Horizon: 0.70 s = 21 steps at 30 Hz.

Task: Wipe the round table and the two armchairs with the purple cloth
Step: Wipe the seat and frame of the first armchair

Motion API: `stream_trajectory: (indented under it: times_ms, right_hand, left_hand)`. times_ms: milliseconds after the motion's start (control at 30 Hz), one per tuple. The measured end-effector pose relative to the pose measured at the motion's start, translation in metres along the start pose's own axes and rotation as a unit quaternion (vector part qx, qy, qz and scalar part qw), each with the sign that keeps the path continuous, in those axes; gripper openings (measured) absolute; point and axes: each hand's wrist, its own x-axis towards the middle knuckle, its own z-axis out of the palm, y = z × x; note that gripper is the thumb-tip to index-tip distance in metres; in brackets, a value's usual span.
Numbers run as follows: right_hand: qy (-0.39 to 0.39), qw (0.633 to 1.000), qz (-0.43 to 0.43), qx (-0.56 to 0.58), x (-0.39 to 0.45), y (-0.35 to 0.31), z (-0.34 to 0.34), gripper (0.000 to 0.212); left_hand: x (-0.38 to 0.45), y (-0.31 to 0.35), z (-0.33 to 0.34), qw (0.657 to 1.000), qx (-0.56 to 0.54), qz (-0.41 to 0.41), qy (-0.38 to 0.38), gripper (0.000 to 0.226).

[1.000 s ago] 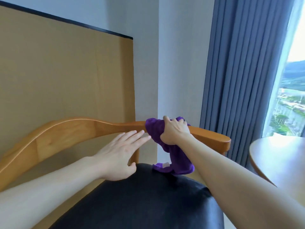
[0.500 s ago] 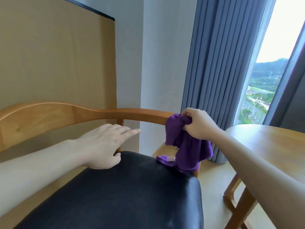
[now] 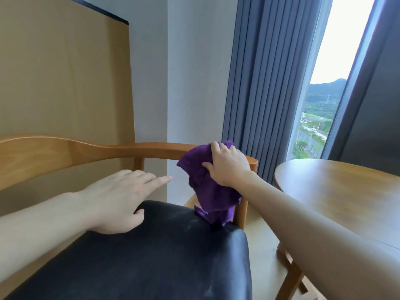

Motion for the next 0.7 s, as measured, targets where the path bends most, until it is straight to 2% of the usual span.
stream_trajectory:
  times_ms: [100,267,333,433,500,567,633,700]
  right_hand:
    - [0.043,0.998,0.027,-0.032,-0.035,0.027,0.003,0.051]
    - [0.091,0.99,0.036,0.097,-0.059,0.057,0.009,0.04]
    - [0.081,0.994,0.033,0.064,-0.04,0.051,0.008,0.04]
    - [0.043,0.998,0.034,-0.014,-0.001,0.029,0.006,0.056]
    - [0.011,0.999,0.024,-0.024,0.022,0.009,0.007,0.064]
    - [0.0,1.0,0.012,-0.021,0.034,-0.011,0.01,0.063]
    - [0.002,0.998,-0.017,-0.056,0.031,-0.023,0.015,0.061]
    - [0.0,0.992,-0.081,-0.101,0.014,-0.02,0.019,0.067]
  left_hand:
    - [0.001,0.004,-0.003,1.0,0.006,0.016,0.007,0.083]
    - [0.004,0.018,-0.005,0.997,0.002,0.062,0.054,0.083]
    - [0.005,0.023,-0.004,0.996,0.002,0.07,0.053,0.083]
    - [0.005,0.029,0.001,0.995,0.025,0.083,0.048,0.082]
    - [0.005,0.033,0.004,0.995,0.035,0.089,0.04,0.081]
    - [0.004,0.037,0.005,0.995,0.032,0.092,0.022,0.079]
    - [0.004,0.041,0.006,0.996,0.014,0.087,-0.006,0.075]
    - [0.002,0.041,0.006,0.997,-0.007,0.072,-0.035,0.073]
